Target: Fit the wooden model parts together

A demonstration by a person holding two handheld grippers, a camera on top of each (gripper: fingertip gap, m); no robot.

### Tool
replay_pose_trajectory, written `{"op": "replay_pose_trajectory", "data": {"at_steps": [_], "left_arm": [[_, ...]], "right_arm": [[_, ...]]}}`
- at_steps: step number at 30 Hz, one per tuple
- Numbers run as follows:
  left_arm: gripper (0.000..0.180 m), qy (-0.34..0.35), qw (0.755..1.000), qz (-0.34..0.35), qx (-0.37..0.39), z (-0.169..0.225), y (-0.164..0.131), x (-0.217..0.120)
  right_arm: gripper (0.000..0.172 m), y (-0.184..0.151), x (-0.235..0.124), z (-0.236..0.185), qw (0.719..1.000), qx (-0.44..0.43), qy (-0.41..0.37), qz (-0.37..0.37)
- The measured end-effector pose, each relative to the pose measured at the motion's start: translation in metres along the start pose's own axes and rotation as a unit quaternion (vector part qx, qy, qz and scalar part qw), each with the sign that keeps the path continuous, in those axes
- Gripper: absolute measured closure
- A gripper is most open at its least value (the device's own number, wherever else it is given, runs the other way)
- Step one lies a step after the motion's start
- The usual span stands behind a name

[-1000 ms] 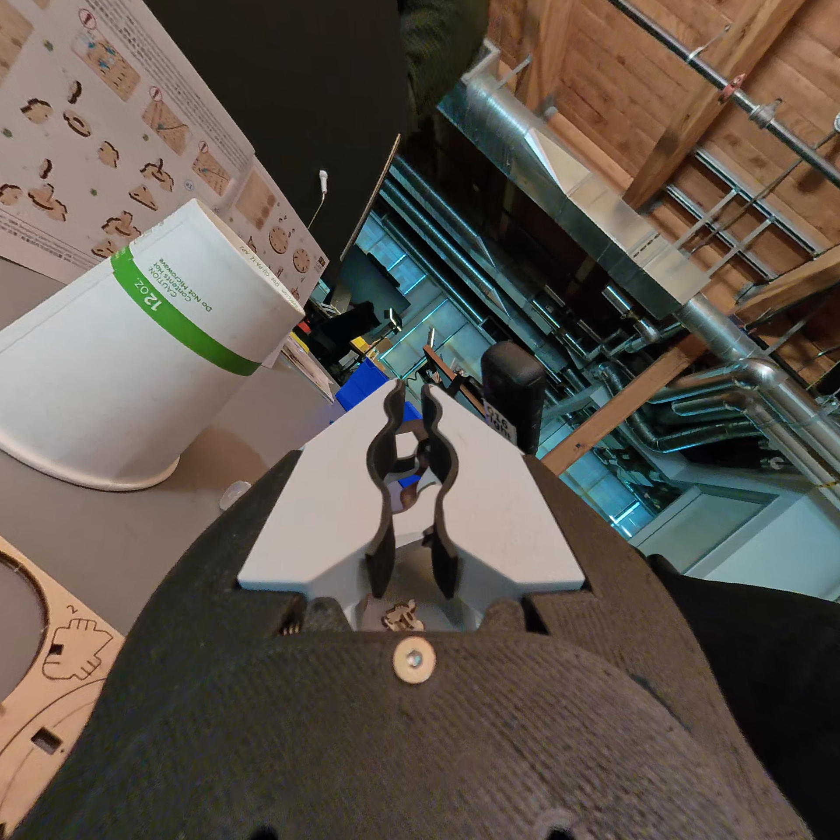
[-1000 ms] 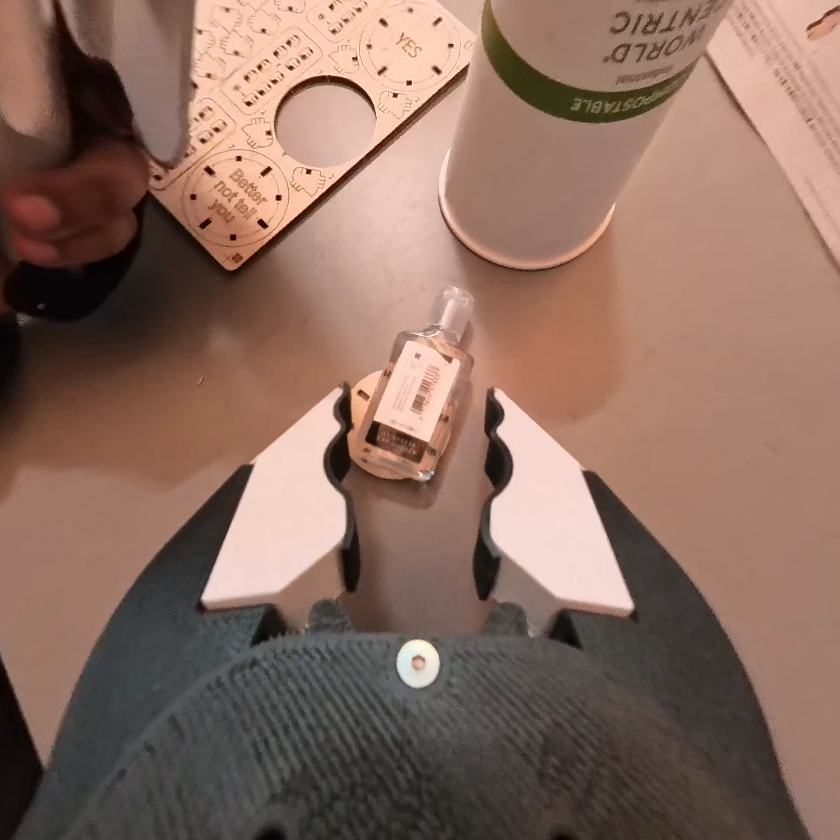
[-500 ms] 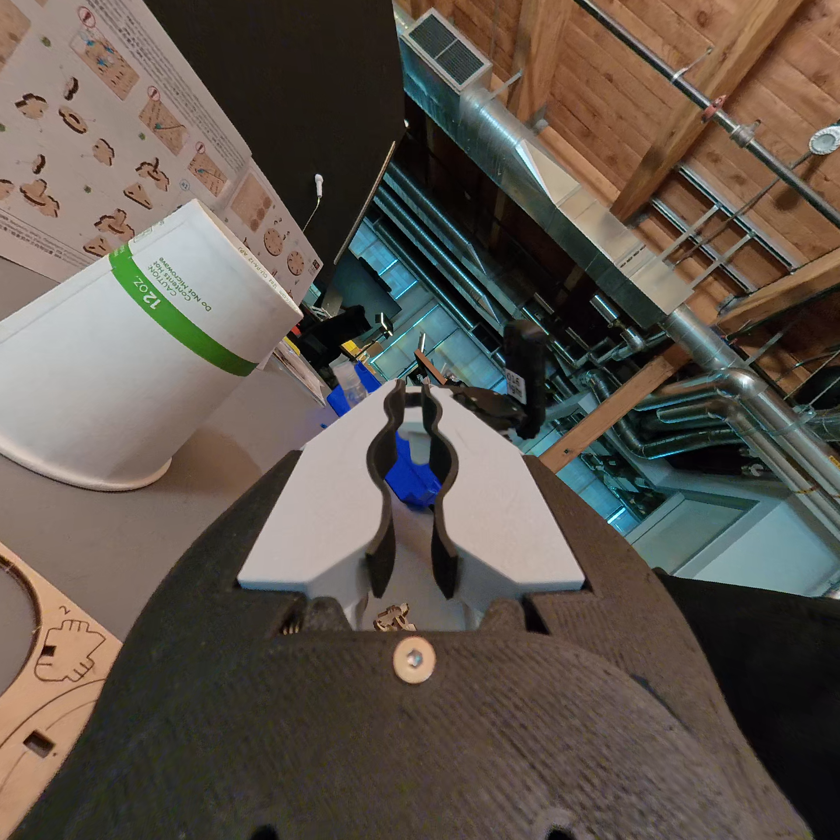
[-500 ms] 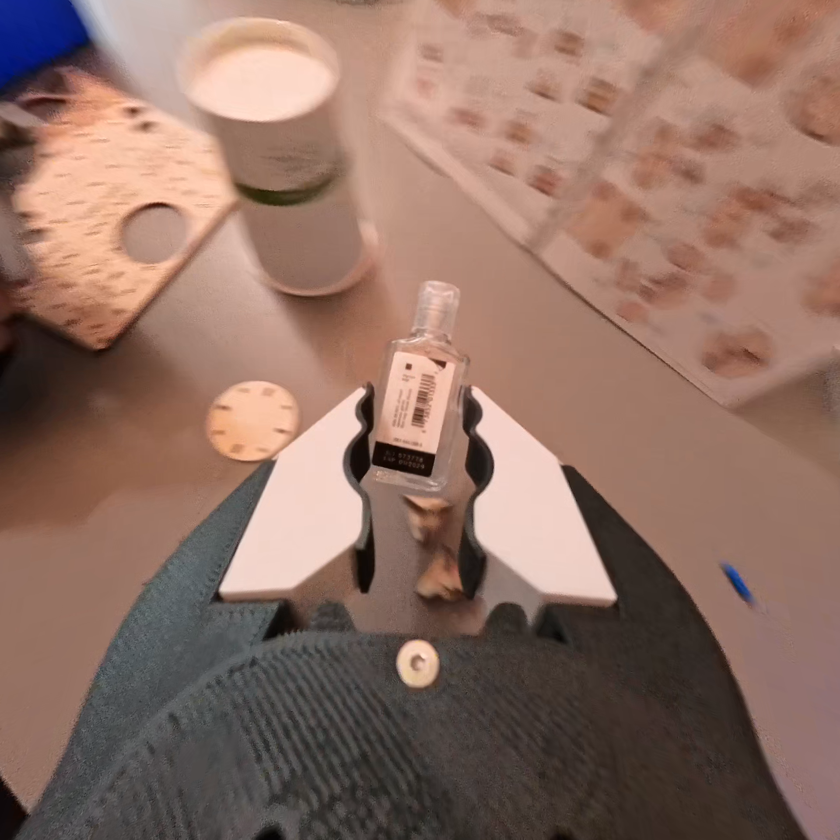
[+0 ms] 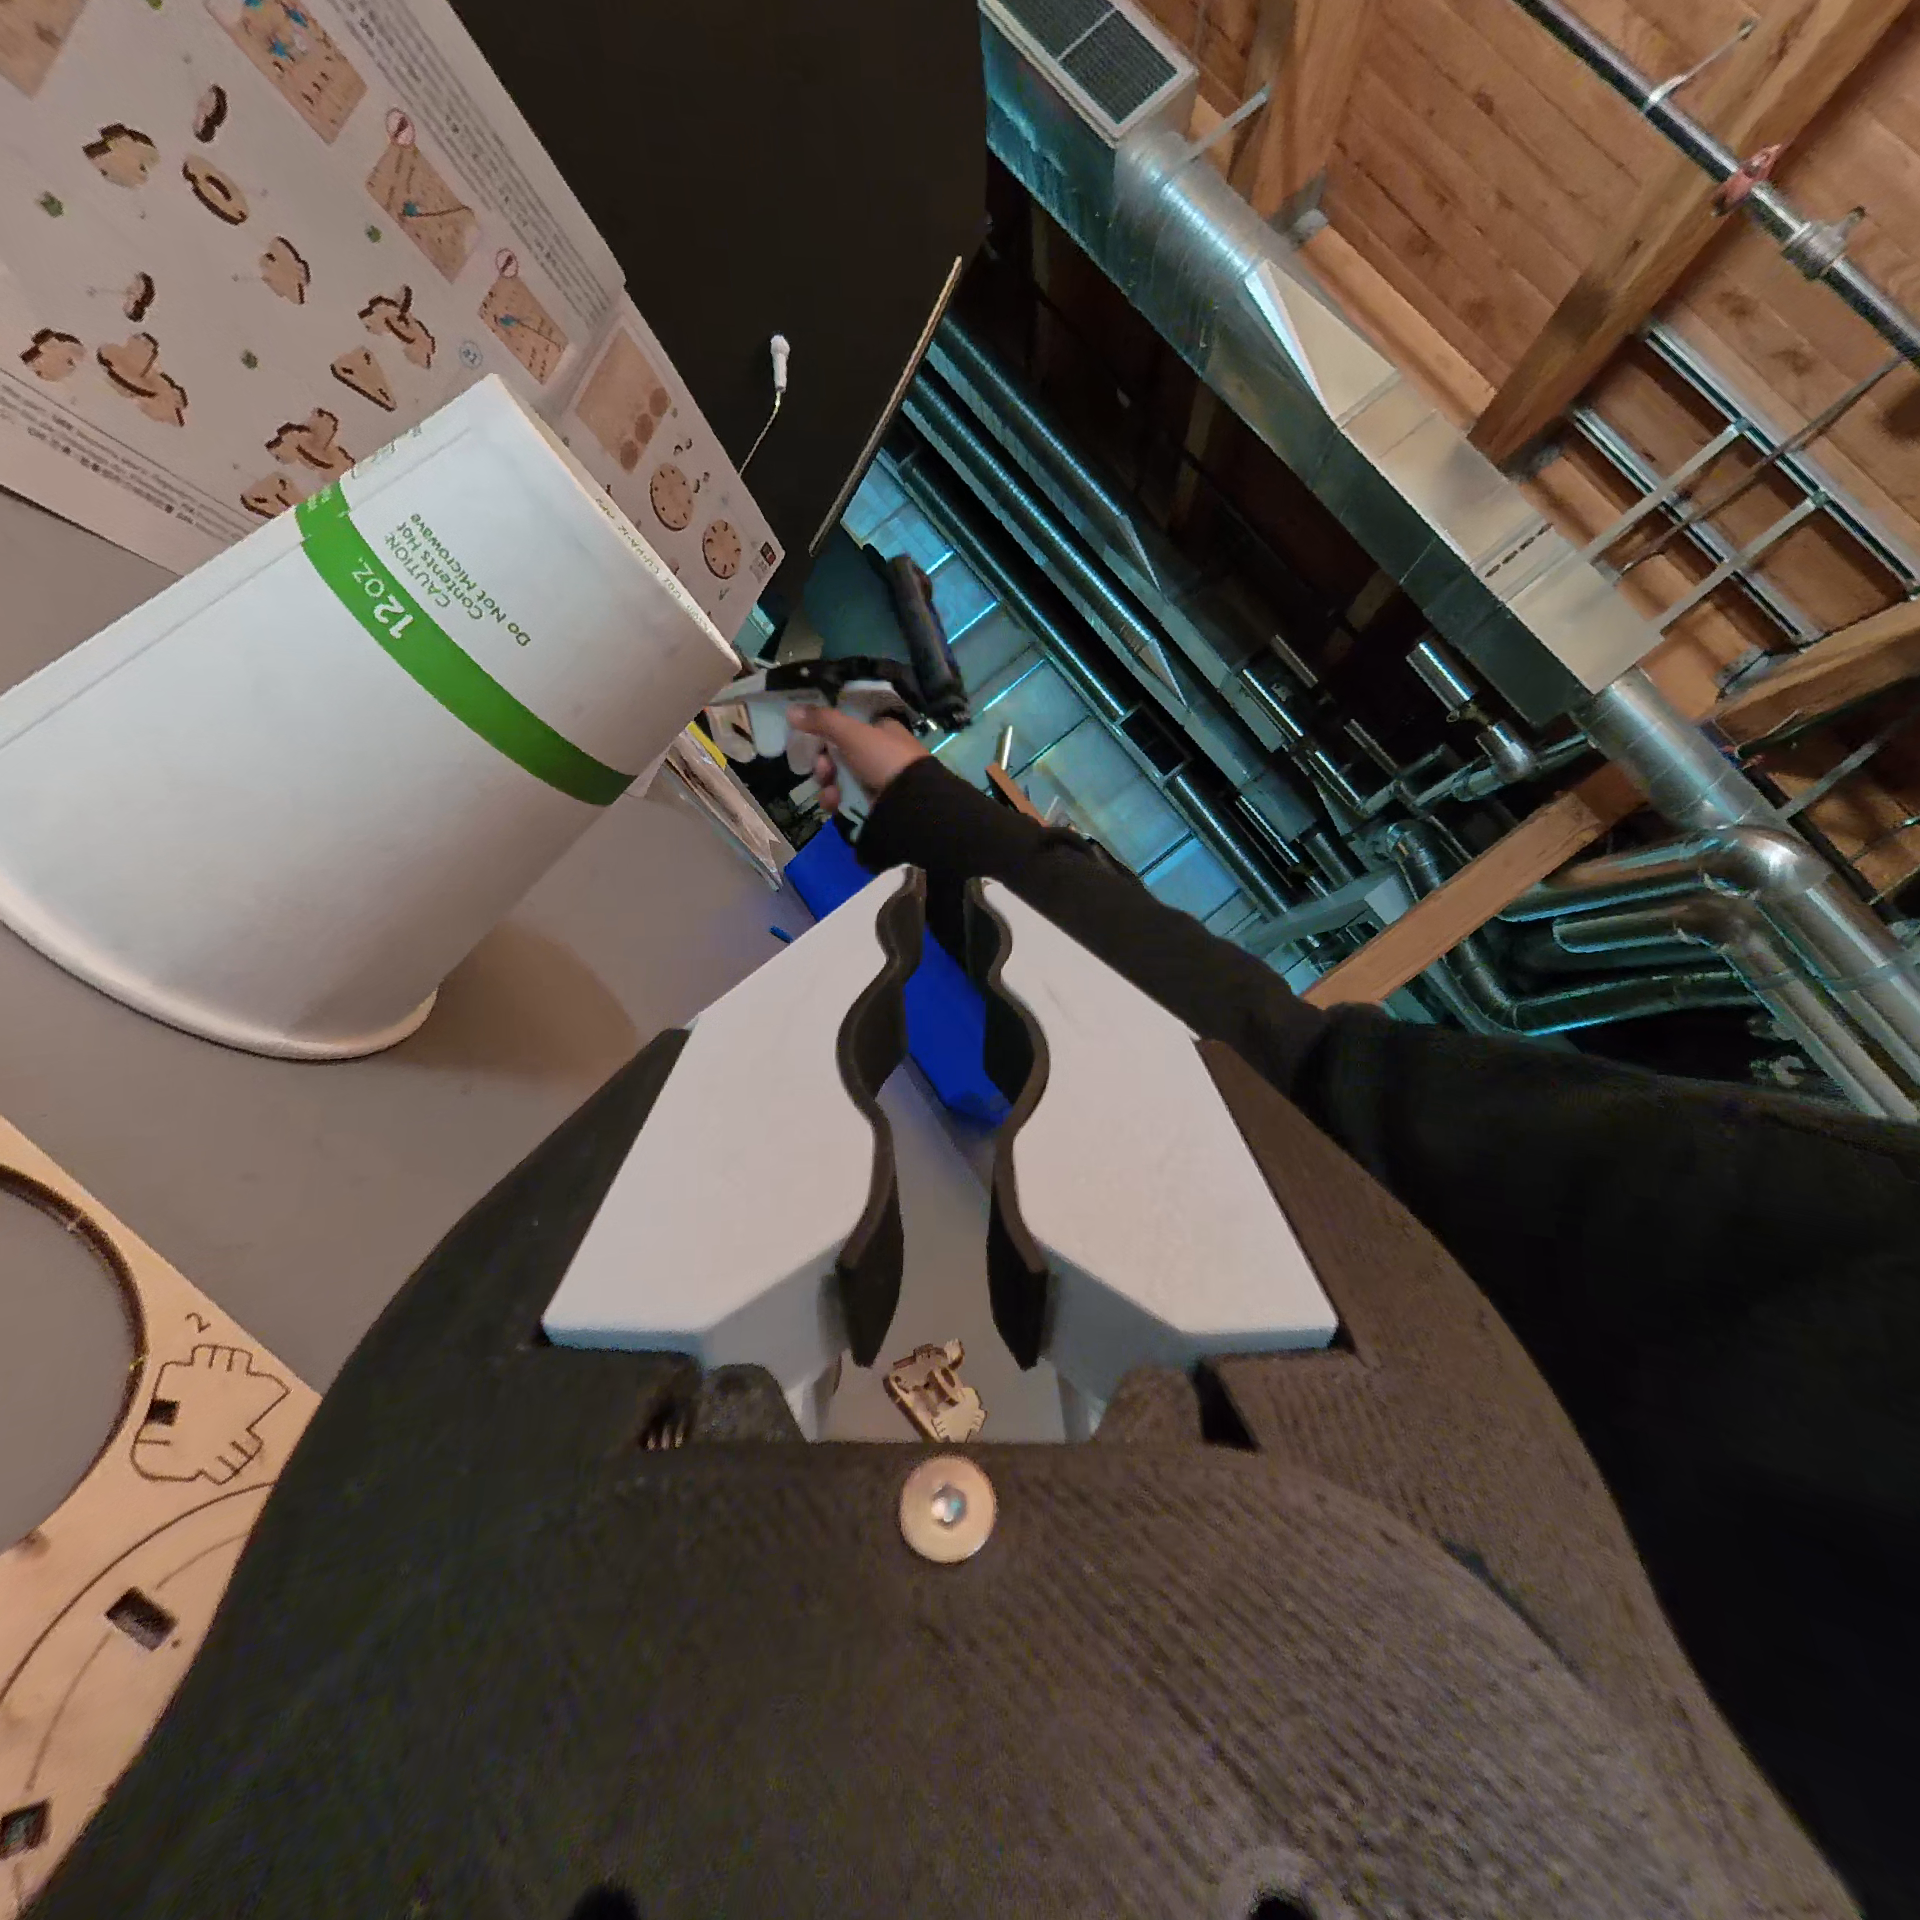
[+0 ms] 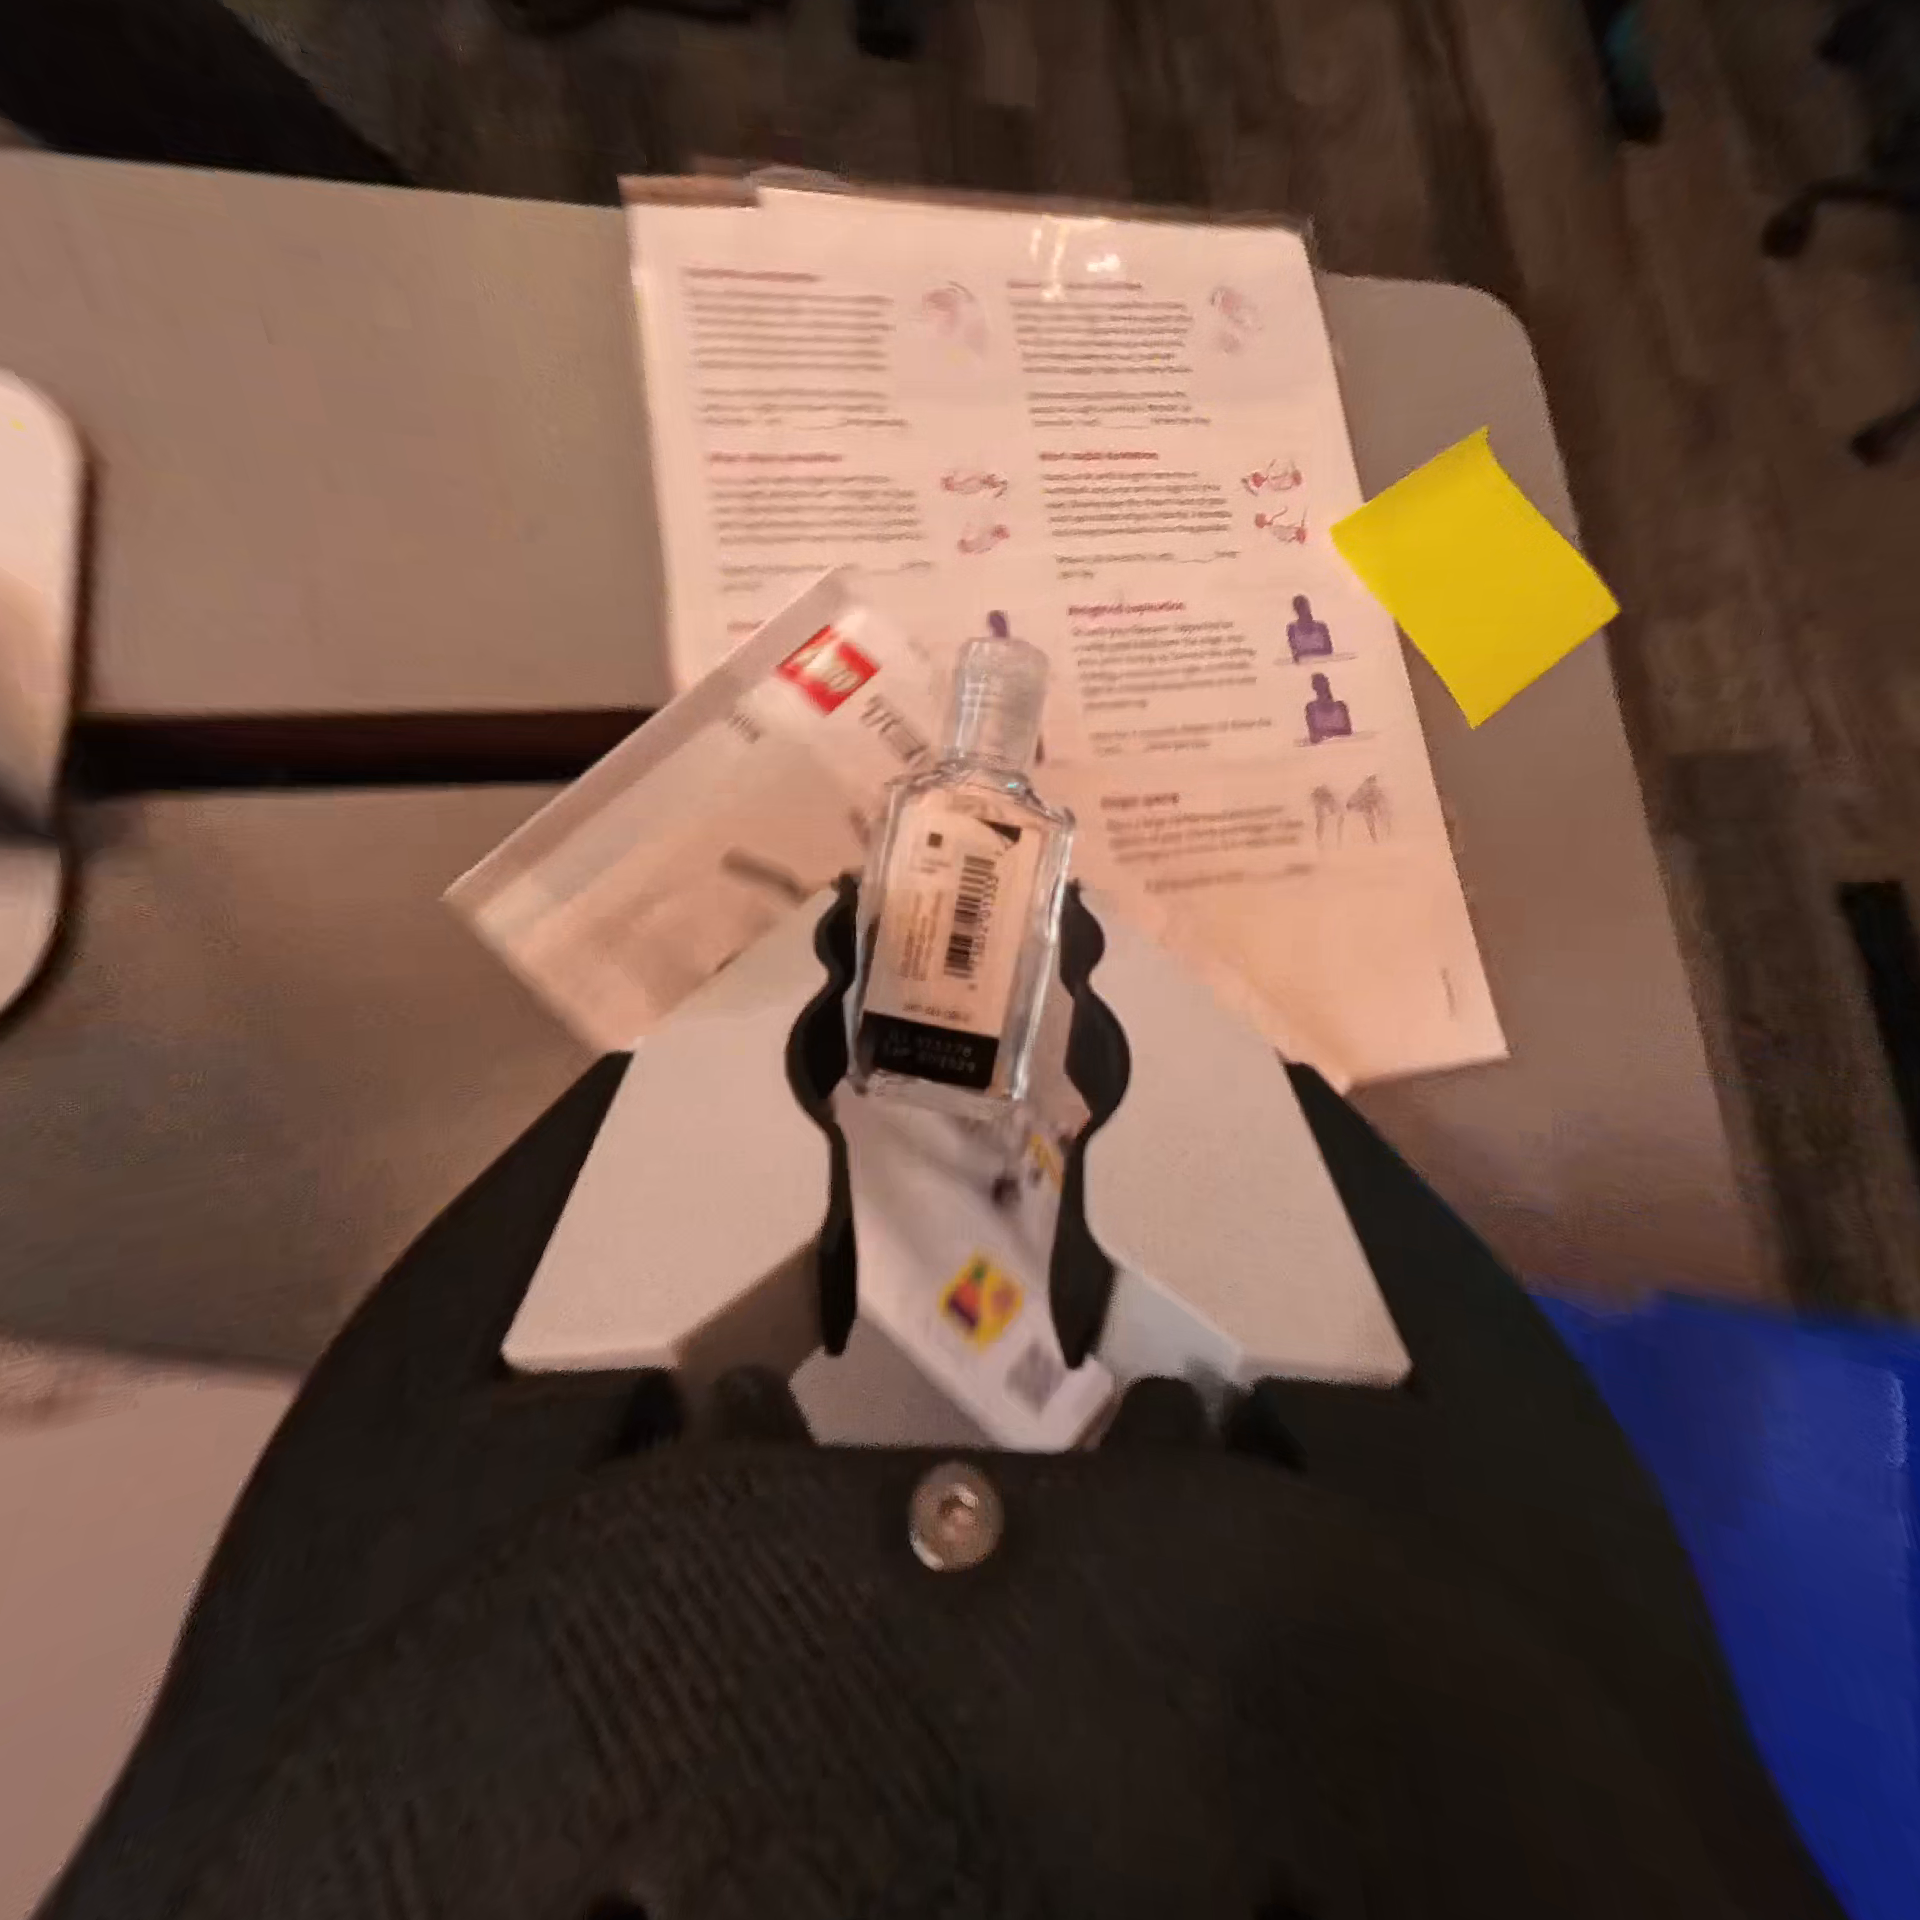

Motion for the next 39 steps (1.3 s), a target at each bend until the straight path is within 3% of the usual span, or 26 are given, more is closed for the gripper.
{"op": "replay_pose_trajectory", "data": {"at_steps": [4,7,10,15,18,21,26,29,31,34,35,37,39], "left_arm": [[0.174,0.015,1.0,-0.022,0.011,-0.001,-0.003,0.005],[0.174,0.018,1.0,-0.016,0.01,-0.002,-0.002,0.004],[0.174,0.011,1.0,-0.014,-0.002,-0.003,-0.002,0.004],[0.174,-0.004,1.0,-0.012,-0.003,0.0,-0.003,0.003],[0.174,-0.011,1.0,-0.005,-0.008,0.001,-0.003,0.001],[0.174,-0.015,1.0,0.007,-0.009,0.002,-0.001,-0.002],[0.174,-0.011,0.999,0.043,0.014,0.006,0.004,-0.008],[0.174,0.006,0.993,0.103,0.05,0.011,0.012,-0.021],[0.177,0.019,0.992,0.109,0.066,0.012,0.015,-0.028],[0.18,0.008,0.995,0.081,0.065,0.011,0.014,-0.024],[0.18,0.009,0.995,0.071,0.067,0.012,0.012,-0.022],[0.18,0.012,0.995,0.061,0.08,0.014,0.011,-0.019],[0.18,0.016,0.994,0.064,0.089,0.016,0.01,-0.02]], "right_arm": [[0.134,0.018,0.045,0.021,0.999,0.032,0.02,-0.026],[0.136,0.022,0.056,0.022,0.999,0.032,0.032,-0.023],[0.128,0.024,0.042,0.016,1.0,0.016,0.02,0.003],[0.093,-0.008,-0.004,-0.015,0.999,0.016,0.037,0.01],[0.086,-0.05,-0.043,-0.053,0.998,-0.005,0.06,0.016],[0.084,-0.087,-0.096,-0.112,0.985,-0.076,0.121,0.095],[0.085,-0.118,-0.166,-0.249,0.902,-0.282,0.254,0.207],[0.08,-0.125,-0.171,-0.323,0.838,-0.39,0.319,0.208],[0.07,-0.13,-0.16,-0.36,0.819,-0.408,0.36,0.18],[0.066,-0.132,-0.131,-0.388,0.83,-0.384,0.385,0.127],[0.073,-0.131,-0.122,-0.391,0.836,-0.368,0.393,0.111],[0.101,-0.127,-0.116,-0.39,0.839,-0.325,0.426,0.095],[0.101,-0.12,-0.127,-0.38,0.835,-0.281,0.463,0.097]]}}
Point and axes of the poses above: each gripper's, where its closed fingertips meet, x out along the fingers, y out of its top, z = x × y across the jaws, the point moved 10 cm from there along -x, back along the fingers, and after that the axes turned 14 degrees about y, right-handed, at the moved point
